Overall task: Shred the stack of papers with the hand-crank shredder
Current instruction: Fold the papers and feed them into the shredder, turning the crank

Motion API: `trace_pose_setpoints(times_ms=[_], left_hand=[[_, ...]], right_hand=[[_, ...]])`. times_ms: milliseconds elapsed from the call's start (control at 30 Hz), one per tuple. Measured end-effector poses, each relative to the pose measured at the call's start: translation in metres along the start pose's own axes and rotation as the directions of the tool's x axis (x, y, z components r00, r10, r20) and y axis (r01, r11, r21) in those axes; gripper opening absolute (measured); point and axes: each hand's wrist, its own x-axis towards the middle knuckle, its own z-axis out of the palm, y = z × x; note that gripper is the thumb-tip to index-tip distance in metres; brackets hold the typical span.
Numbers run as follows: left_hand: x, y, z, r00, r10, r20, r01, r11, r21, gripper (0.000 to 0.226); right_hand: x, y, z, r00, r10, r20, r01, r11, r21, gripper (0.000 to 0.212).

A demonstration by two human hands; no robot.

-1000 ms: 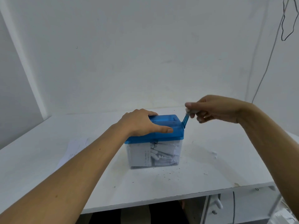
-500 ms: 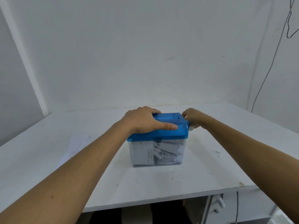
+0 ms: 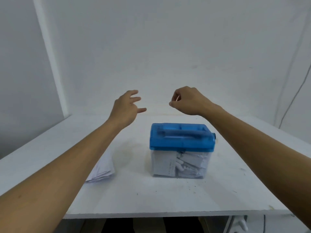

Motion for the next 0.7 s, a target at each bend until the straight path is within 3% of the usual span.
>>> trace_pose_setpoints(times_ms=[133, 367, 500, 700], left_hand=[[0.000, -0.035, -0.045, 0.988, -0.094, -0.120, 0.093, 0.996, -0.014, 0.060], [-0.023, -0.102, -0.103, 0.966, -0.191, -0.176, 0.197, 0.980, 0.019, 0.043], [-0.045, -0.150, -0.107, 0.962, -0.216, -0.166, 0.227, 0.972, 0.053, 0.034], [-0.081, -0.191, -0.108, 0.963, -0.235, -0.128, 0.260, 0.936, 0.237, 0.055]], right_hand=[[-0.003, -0.059, 0.014, 0.995, -0.102, 0.006, 0.102, 0.994, -0.028, 0.011], [-0.017, -0.144, 0.080, 0.959, -0.255, 0.126, 0.255, 0.967, 0.016, 0.016], [-0.029, -0.162, 0.134, 0.937, -0.188, 0.293, 0.220, 0.972, -0.081, 0.032], [-0.046, -0.157, 0.217, 0.915, -0.024, 0.403, 0.106, 0.978, -0.182, 0.077]])
